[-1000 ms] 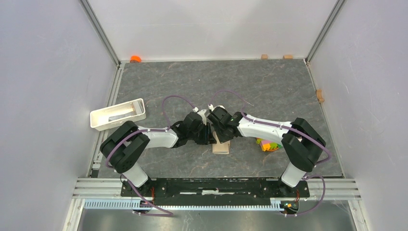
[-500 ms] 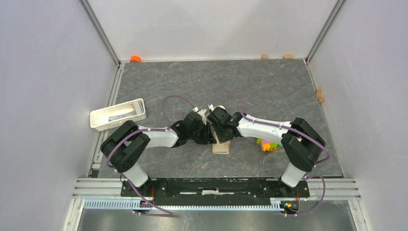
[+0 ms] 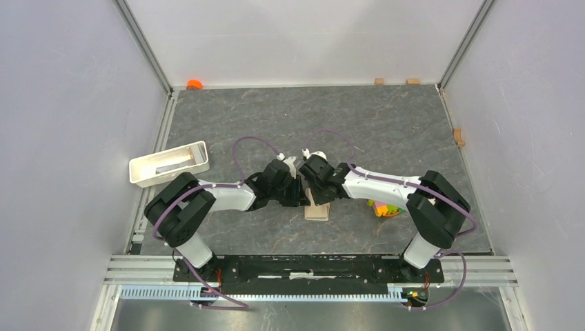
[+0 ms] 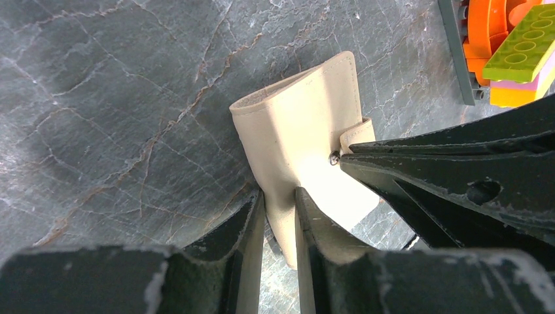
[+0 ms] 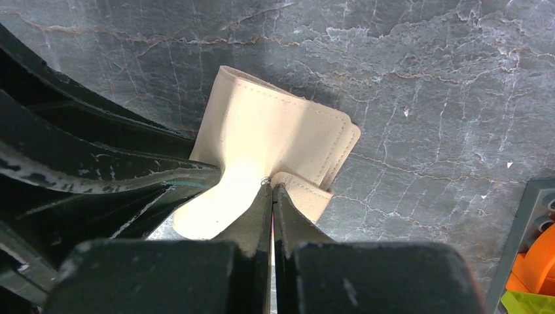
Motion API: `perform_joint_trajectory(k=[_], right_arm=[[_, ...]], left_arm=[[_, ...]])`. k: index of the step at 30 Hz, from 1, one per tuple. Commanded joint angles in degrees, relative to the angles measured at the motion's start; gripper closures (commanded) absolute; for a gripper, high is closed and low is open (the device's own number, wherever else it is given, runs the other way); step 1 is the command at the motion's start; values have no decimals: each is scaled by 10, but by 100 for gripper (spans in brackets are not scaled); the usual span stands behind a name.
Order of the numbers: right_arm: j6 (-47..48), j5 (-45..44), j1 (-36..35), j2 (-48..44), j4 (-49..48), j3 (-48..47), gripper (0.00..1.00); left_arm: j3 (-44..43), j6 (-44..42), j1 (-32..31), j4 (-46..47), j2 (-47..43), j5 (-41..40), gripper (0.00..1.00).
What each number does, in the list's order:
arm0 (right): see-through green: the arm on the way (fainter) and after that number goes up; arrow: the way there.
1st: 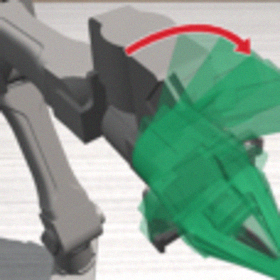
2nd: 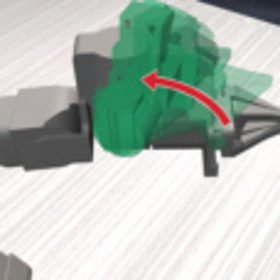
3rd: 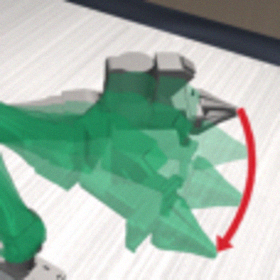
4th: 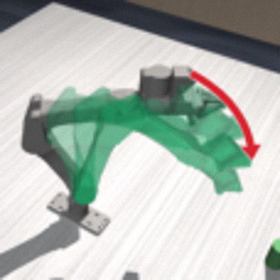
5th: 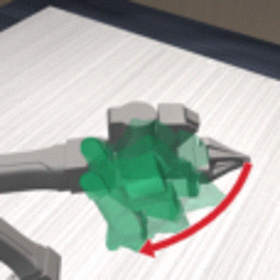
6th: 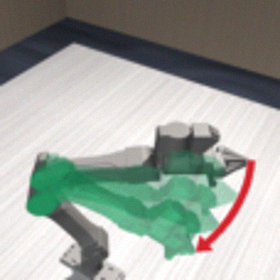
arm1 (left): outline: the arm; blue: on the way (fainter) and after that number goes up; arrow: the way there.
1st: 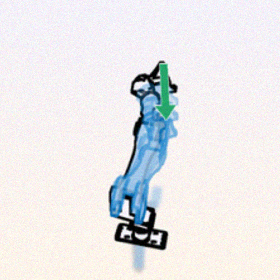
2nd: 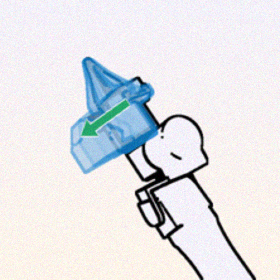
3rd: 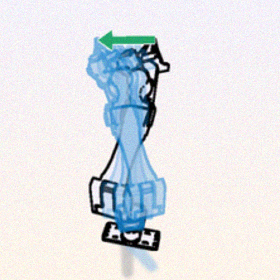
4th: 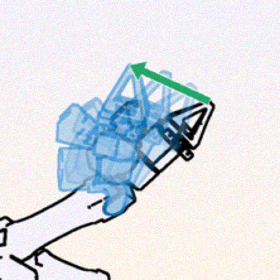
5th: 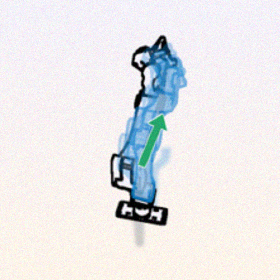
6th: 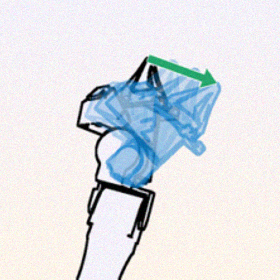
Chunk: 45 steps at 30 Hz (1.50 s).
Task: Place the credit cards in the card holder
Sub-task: Close the card holder at the center of the board.
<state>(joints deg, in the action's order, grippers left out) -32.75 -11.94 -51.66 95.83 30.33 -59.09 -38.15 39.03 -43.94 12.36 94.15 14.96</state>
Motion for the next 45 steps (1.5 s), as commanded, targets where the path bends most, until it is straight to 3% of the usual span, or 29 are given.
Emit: perform_joint_trajectory(k=[1,45], right_arm=[[-17,3,-4,-23,-38,12,100],[-23,39,-6,5,-78,42,100]], left_arm=[[-3,-18,1,-30,29,-34,71],[-6,-20,4,-33,37,-35,73]])
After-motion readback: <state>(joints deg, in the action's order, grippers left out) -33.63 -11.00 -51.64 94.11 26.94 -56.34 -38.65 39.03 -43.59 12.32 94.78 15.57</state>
